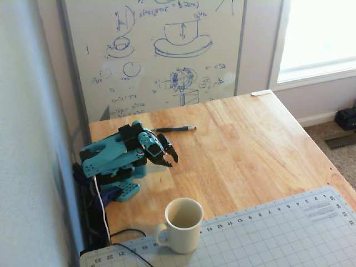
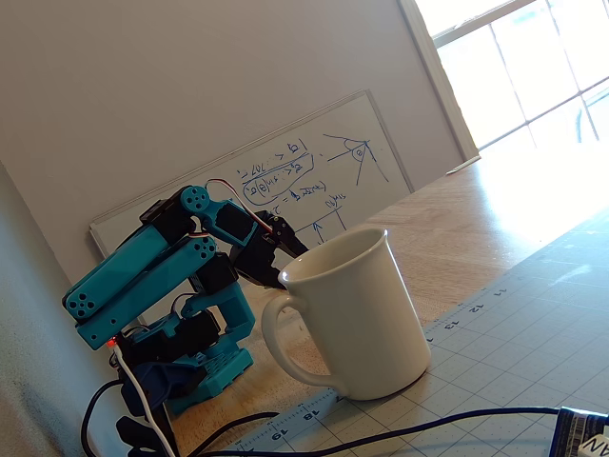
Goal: Grasp a pen and put it in a mug.
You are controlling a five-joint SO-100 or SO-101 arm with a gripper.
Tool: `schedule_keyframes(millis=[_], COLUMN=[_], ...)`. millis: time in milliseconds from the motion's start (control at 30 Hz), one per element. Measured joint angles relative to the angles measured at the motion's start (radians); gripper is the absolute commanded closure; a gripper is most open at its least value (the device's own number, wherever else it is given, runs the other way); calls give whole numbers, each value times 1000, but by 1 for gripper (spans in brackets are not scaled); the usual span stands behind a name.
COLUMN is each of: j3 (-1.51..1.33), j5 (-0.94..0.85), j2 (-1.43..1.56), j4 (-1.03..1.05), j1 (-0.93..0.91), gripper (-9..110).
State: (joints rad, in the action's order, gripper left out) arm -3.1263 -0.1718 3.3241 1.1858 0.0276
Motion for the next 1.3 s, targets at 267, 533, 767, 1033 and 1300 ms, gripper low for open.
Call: schedule_keyframes(millis=[267,533,767,1033,1300], j3=[0,0,21,268,489], j5=[0,0,124,546,1052], j2=[0,0,-60,-385,-787], j4=[0,0,-9,-44,-190], j1=[0,0,0,104,210], gripper=[95,94,94,88,79])
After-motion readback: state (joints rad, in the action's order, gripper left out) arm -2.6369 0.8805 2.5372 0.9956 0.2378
